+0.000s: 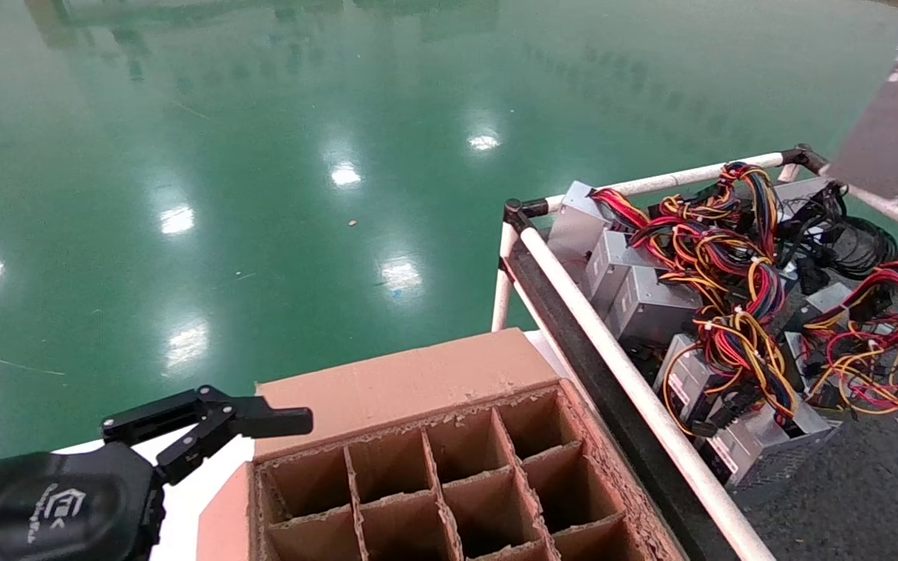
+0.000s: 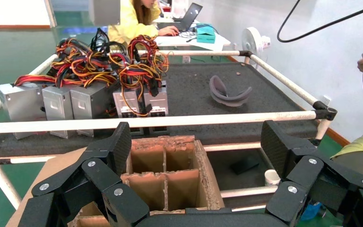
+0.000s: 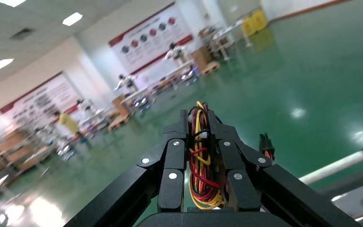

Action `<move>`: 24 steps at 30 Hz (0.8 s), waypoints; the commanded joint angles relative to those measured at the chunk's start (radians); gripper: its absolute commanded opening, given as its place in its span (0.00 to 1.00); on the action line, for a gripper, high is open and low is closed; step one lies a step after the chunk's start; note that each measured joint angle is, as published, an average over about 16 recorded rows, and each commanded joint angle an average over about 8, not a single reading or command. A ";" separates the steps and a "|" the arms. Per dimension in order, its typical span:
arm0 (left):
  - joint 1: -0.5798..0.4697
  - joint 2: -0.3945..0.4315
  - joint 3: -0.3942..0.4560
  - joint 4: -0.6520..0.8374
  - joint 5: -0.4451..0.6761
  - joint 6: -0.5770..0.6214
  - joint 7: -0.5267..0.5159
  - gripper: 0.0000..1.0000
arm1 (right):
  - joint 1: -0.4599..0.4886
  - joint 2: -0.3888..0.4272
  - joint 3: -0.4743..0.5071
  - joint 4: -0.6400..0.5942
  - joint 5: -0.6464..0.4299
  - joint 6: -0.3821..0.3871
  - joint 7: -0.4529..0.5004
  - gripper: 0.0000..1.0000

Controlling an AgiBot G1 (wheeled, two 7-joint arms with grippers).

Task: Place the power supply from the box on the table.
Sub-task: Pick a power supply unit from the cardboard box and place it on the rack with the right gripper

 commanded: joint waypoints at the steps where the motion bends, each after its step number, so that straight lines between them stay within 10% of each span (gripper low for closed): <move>1: 0.000 0.000 0.000 0.000 0.000 0.000 0.000 1.00 | 0.014 0.000 0.004 -0.037 -0.002 0.013 -0.032 0.00; 24: 0.000 0.000 0.000 0.000 0.000 0.000 0.000 1.00 | 0.026 0.056 0.007 -0.315 -0.019 0.040 -0.309 0.00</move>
